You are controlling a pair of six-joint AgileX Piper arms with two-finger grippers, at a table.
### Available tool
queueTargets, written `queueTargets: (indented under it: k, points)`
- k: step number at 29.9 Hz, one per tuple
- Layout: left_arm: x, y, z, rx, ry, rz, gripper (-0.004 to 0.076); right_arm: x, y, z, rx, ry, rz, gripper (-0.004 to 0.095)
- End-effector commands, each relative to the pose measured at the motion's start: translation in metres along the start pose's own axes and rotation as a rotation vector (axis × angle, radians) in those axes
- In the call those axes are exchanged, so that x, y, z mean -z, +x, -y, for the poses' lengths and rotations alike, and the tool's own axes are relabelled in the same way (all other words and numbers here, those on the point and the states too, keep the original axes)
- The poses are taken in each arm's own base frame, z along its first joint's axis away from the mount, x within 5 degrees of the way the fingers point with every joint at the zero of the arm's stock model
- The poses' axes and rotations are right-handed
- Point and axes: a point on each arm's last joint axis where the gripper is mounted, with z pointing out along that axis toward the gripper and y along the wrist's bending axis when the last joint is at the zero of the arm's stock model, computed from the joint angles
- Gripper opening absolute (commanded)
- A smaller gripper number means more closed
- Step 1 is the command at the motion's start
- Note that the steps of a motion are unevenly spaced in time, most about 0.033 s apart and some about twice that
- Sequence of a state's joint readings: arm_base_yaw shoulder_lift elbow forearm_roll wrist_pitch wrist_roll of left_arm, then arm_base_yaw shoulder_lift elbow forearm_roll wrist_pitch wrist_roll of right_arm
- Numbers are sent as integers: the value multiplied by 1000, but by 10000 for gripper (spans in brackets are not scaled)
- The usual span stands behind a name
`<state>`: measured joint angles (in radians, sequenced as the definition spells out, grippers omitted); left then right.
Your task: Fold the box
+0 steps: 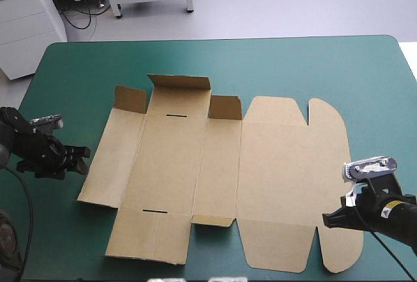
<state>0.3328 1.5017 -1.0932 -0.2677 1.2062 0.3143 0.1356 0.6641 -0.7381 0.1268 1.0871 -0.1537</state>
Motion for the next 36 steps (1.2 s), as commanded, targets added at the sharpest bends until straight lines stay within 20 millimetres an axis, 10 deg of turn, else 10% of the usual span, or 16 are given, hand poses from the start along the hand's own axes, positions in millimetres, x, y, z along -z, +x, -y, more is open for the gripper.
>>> queueTargets:
  k: [1, 16, 36]
  points:
    - [4, -9, 5, -12, 128, -3, 430, 6, -8, 0, 3, 4, 62, -4]
    - [-31, -17, 5, 44, 287, -112, 430, 6, -5, 0, 7, 0, 37, -4]
    - [-45, 1, 81, -75, 473, -180, 430, 6, -7, 0, 9, 6, 54, -4]
